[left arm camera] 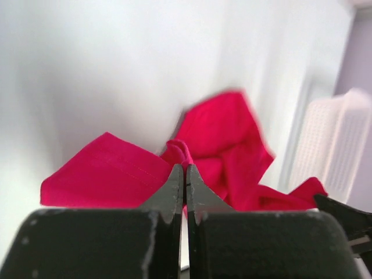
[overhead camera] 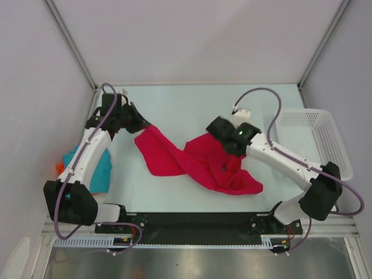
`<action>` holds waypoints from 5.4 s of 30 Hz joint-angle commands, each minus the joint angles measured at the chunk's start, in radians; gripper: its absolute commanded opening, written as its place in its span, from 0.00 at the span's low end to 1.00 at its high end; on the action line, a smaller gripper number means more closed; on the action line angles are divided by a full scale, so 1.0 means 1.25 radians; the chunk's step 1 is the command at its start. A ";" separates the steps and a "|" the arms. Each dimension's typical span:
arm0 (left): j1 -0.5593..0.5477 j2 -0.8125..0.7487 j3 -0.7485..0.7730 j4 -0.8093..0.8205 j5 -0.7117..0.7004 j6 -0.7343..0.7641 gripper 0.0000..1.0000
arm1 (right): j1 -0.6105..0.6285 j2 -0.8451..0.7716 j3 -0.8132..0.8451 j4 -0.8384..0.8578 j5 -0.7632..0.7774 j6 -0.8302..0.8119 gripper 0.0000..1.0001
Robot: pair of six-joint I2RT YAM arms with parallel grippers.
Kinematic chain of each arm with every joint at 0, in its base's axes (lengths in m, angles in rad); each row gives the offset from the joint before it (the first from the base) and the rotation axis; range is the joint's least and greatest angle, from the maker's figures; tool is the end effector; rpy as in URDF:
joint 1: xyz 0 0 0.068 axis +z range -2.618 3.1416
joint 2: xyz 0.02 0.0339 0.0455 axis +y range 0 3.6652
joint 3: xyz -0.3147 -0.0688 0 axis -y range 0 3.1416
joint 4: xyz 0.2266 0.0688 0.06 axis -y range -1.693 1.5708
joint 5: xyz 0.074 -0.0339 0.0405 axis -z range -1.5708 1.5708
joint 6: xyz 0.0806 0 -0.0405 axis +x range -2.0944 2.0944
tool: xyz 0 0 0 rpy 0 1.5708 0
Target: Fold and stack the t-shirts
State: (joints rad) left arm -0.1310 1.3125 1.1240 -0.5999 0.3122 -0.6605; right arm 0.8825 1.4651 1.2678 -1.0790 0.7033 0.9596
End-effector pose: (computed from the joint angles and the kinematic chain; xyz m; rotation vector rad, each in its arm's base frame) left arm 0.2741 -0.0611 0.3274 -0.4843 2.3902 -0.7404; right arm 0.2055 0.1678 0.3112 0.2230 2.3933 -0.2493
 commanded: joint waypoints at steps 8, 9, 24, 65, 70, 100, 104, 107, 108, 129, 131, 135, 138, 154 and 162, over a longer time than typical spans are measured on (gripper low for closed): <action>0.241 0.070 0.422 -0.103 0.081 -0.008 0.00 | -0.414 -0.058 0.350 0.165 0.052 -0.424 0.00; 0.256 0.070 0.432 -0.104 0.088 -0.024 0.00 | -0.454 -0.055 0.376 0.165 0.041 -0.431 0.00; 0.312 0.004 0.549 -0.145 0.089 -0.051 0.00 | -0.521 -0.065 0.627 0.113 0.003 -0.466 0.00; 0.577 -0.193 0.425 0.155 0.219 -0.280 0.00 | -0.440 -0.056 0.925 0.020 0.036 -0.530 0.00; 0.577 -0.200 0.394 0.162 0.214 -0.293 0.00 | -0.440 -0.084 0.848 0.019 0.017 -0.517 0.00; 0.413 0.221 0.294 0.183 0.247 -0.181 0.00 | -0.478 0.293 0.592 0.080 -0.288 -0.439 0.41; 0.414 0.214 0.274 0.183 0.253 -0.169 0.00 | -0.426 0.283 0.573 0.064 -0.289 -0.438 0.47; 0.414 0.203 0.256 0.183 0.252 -0.160 0.00 | -0.350 0.263 0.510 0.073 -0.288 -0.419 0.48; 0.413 0.202 0.246 0.184 0.253 -0.158 0.00 | -0.309 0.255 0.488 0.094 -0.299 -0.413 0.48; 0.413 0.165 0.184 0.185 0.268 -0.106 0.00 | -0.008 0.397 0.193 0.263 -0.385 -0.271 0.47; 0.413 0.166 0.183 0.184 0.269 -0.105 0.00 | -0.008 0.417 0.213 0.261 -0.386 -0.274 0.47; 0.414 0.171 0.184 0.185 0.273 -0.100 0.00 | -0.007 0.447 0.248 0.252 -0.386 -0.279 0.47; 0.414 0.174 0.186 0.185 0.272 -0.097 0.00 | -0.007 0.466 0.269 0.250 -0.391 -0.280 0.47; 0.413 0.185 0.184 0.188 0.271 -0.091 0.00 | 0.002 0.514 0.288 0.258 -0.406 -0.277 0.47; 0.415 0.178 0.182 0.188 0.271 -0.090 0.00 | 0.003 0.510 0.269 0.273 -0.415 -0.277 0.30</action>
State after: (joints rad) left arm 0.3809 1.5707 1.3552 -0.3977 0.6327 -0.8017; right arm 0.8787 2.1025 1.5993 -0.7612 0.1947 0.6037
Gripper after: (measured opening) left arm 0.009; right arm 0.398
